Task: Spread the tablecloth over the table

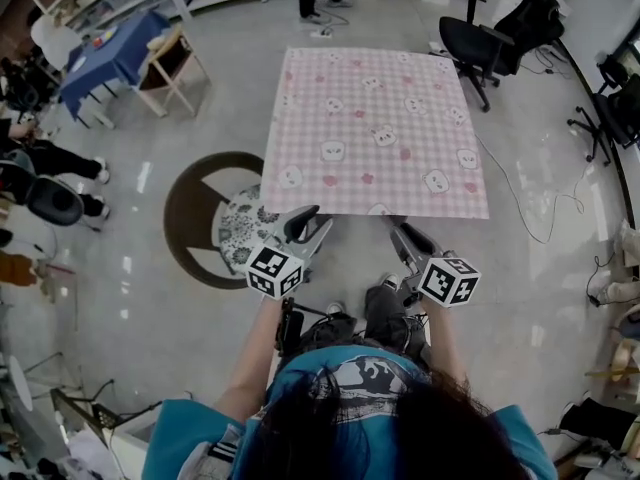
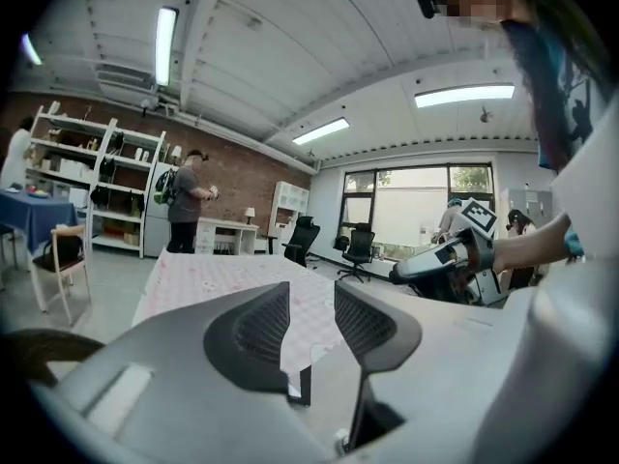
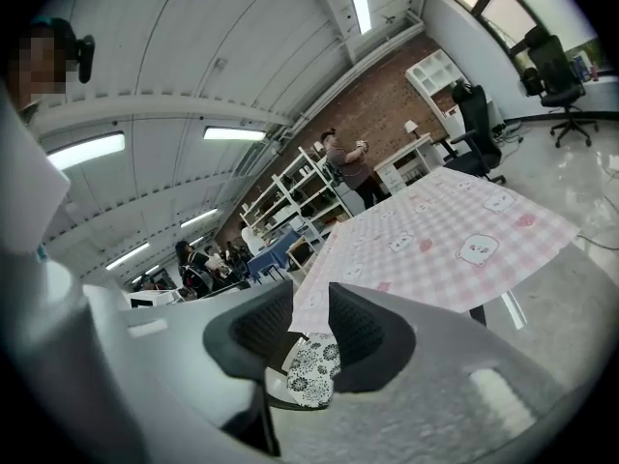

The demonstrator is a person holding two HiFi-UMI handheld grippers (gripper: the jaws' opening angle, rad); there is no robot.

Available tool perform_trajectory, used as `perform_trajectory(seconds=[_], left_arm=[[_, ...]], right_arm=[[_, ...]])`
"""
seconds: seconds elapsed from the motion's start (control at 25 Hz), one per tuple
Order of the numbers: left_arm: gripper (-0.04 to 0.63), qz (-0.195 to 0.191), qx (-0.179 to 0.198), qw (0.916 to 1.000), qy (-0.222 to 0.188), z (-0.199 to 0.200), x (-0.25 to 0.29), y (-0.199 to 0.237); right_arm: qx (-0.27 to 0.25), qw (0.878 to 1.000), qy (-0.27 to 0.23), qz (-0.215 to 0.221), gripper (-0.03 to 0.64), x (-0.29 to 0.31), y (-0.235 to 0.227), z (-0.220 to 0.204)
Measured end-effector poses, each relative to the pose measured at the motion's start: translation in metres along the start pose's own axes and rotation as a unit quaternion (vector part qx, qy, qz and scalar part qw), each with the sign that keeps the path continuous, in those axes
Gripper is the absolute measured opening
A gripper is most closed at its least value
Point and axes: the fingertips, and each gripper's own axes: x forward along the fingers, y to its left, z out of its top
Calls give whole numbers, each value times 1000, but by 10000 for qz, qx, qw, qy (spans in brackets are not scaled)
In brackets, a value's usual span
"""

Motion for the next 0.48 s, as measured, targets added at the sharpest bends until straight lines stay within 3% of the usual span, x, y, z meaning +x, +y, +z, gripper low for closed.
perform_trajectory(seconds=[0.12, 0.28, 0.4, 0.48], left_arm=[[147, 29, 375, 9990, -253, 20, -21, -1], [147, 232, 981, 9948, -125, 55, -40, 16], [139, 267, 1084, 9937, -29, 82, -48, 14], [123, 188, 949, 9952, -112, 94, -55, 3]], right_arm=[[-321, 9990, -114, 273, 104, -3, 30, 3], [-801, 9953, -141, 524, 98, -10, 59, 14], [-1055, 9919, -170, 682, 90, -15, 77, 21], [-1134, 9899, -224, 823, 83, -17, 94, 23]])
